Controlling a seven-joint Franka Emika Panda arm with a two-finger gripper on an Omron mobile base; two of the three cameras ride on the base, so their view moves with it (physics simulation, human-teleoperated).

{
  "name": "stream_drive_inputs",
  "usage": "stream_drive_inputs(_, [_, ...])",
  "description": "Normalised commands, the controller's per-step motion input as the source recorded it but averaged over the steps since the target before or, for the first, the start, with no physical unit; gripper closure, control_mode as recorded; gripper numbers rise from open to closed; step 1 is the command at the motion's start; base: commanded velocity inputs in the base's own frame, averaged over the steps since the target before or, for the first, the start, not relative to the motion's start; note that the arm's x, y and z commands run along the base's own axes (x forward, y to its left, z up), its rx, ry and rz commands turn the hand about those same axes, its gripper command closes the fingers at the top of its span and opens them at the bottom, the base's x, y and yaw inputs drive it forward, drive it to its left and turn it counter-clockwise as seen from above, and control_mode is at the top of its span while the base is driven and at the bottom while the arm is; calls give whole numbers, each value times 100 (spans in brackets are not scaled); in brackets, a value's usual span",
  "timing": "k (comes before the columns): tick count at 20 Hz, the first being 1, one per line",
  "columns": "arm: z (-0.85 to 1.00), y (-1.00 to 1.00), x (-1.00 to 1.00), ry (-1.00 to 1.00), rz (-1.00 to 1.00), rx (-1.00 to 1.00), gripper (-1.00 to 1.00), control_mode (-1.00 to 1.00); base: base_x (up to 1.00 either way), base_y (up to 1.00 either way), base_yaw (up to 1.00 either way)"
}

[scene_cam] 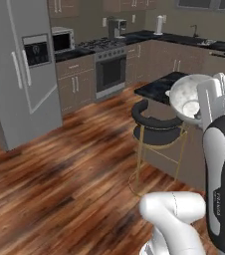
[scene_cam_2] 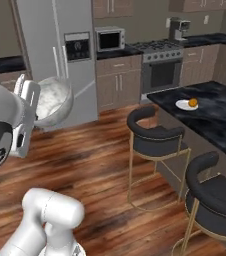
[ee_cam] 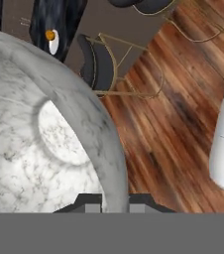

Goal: Take the smaller bowl and place it next to the appetizer plate on the dining counter , and place the larger bowl next to the plate with cooked food.

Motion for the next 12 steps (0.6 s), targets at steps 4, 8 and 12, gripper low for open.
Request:
stream_drive_inputs(4, [0,0,0,0,0,0,100,100,100,48,-46])
stream_drive_inputs(8, [0,0,0,0,0,0,100,100,100,34,-39])
stream_drive_inputs(12, [0,0,0,0,0,0,100,100,100,-12,-13])
